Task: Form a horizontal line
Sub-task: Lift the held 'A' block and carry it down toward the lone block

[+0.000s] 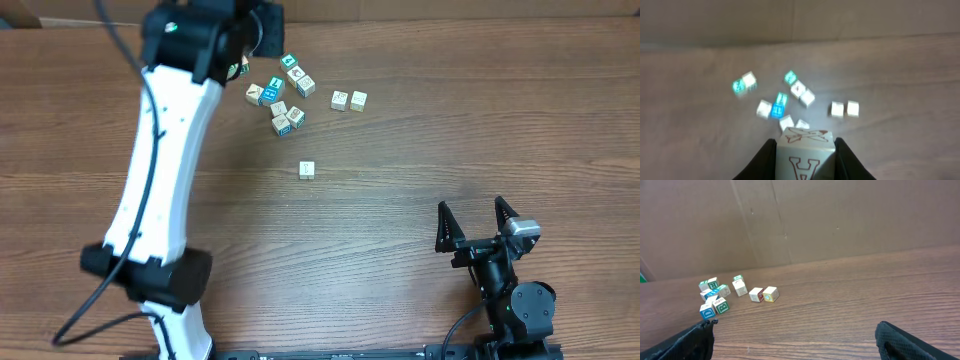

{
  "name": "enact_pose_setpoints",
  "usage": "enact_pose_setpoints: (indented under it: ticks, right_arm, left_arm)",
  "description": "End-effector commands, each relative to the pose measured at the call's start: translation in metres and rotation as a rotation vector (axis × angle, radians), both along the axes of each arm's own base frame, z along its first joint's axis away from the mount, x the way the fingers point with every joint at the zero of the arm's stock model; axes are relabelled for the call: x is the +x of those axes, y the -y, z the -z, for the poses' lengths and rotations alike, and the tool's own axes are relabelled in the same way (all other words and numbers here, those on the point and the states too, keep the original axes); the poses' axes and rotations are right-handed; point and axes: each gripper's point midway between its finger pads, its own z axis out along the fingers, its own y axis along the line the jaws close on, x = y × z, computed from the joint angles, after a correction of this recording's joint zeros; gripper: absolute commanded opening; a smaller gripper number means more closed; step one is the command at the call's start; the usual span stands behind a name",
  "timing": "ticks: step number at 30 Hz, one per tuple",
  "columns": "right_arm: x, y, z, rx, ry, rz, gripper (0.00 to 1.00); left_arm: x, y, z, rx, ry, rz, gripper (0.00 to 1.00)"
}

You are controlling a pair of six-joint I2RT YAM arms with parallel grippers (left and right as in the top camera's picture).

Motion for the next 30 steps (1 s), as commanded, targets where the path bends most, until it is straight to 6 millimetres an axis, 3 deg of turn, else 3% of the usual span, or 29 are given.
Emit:
enact_pose_setpoints:
  ticks: [1, 7, 17, 23, 30]
  right_arm:
    - [0.0, 0.002, 0.002, -0.004, 0.004, 0.01, 1.0]
    - [0.0, 0.002, 0.002, -0.004, 0.004, 0.011, 1.0]
    - [0.0, 0.002, 0.002, -0.004, 0.004, 0.01, 1.0]
    - [0.0, 0.002, 0.002, -0.004, 0.004, 0.01, 1.0]
    - [0.0, 0.002, 0.002, -0.004, 0.004, 0.011, 1.0]
  left_arm:
    - [-0.025, -0.006, 0.005, -0.047, -0.094, -0.086, 0.04]
    - [-0.072, -0.021, 0.042, 0.009, -0.344, -0.148, 0.04]
    - [-0.093, -0.025, 0.059, 0.019, -0.46, -0.19, 0.04]
    - [-0.104, -0.03, 0.09, 0.063, -0.568, -0.222, 0.04]
    - [-0.121, -0.046, 0.137, 0.132, -0.699, -0.375, 0.04]
